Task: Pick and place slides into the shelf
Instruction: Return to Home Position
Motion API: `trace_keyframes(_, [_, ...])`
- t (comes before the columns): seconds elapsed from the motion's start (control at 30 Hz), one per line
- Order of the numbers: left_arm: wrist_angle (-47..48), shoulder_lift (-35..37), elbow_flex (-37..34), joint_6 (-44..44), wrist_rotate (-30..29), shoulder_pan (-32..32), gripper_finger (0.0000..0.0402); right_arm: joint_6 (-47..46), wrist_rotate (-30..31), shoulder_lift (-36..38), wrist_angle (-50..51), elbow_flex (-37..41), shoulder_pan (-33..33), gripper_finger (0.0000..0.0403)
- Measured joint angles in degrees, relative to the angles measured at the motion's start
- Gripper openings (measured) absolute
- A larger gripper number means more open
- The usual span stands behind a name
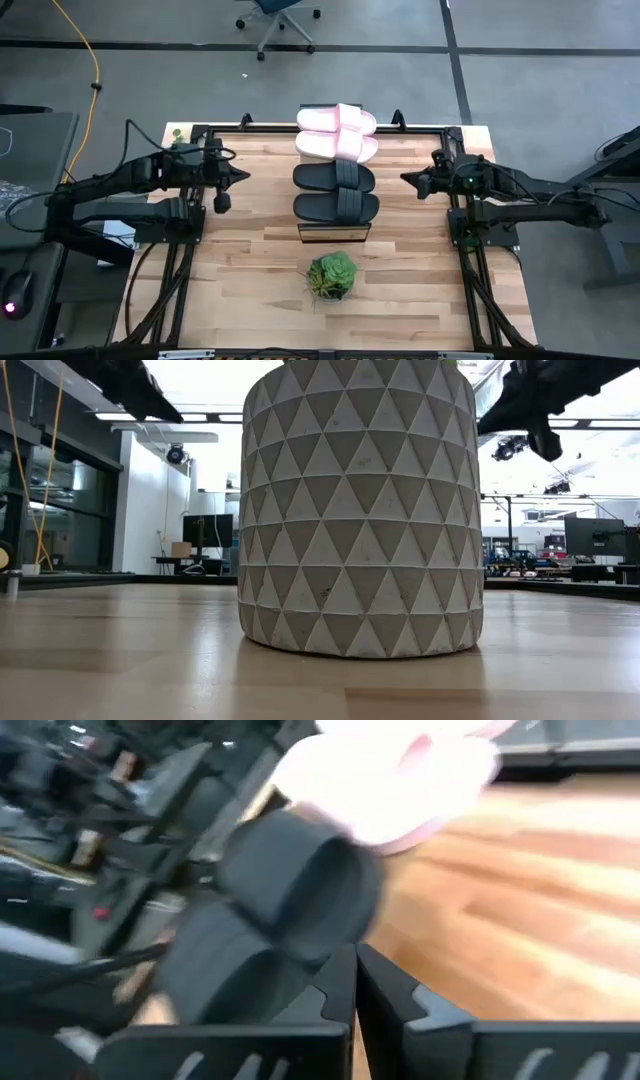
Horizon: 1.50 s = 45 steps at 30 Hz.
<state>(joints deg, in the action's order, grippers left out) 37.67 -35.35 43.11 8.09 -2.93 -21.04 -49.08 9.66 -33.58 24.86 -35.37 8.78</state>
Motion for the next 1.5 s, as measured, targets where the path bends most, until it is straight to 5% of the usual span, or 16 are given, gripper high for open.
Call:
trace_keyframes(0.13, [-2.3, -2.37, -0.02, 4.38, -0.73, -0.04, 0.0, 6.06, -1.22, -0.09, 1.01, -0.11, 3.28, 0.0])
trace_keyframes(0.27, [-9.78, -3.59, -2.34, 5.93, 6.48, 0.0, 0.0, 11.05, -9.03, -0.07, -1.97, -0.14, 4.82, 0.0])
trace_keyframes(0.5, [-26.93, 3.64, -16.63, -6.36, 9.93, 0.32, 0.0, 10.94, -10.74, 0.99, -5.26, 0.86, 2.47, 0.0])
trace_keyframes(0.77, [-35.03, 17.57, -26.4, -13.87, 0.61, 7.62, 0.0, 2.7, -12.91, 8.43, -14.57, 8.71, -3.97, 0.0])
trace_keyframes(1.13, [-47.39, 20.67, -35.3, -8.23, -17.43, 23.27, 0.0, 1.57, -4.06, 13.53, -21.21, 11.19, -12.89, 0.0])
trace_keyframes(1.33, [-63.13, 20.69, -42.47, -4.62, -18.87, 25.24, 0.0, 2.86, -6.4, 13.51, -22.64, 11.19, -14.23, 0.0])
trace_keyframes(1.5, [-63.6, 20.8, -42.58, -1.78, -17.83, 25.18, 0.0, 2.84, -8.35, 13.42, -22.63, 11.19, -14.21, 0.0])
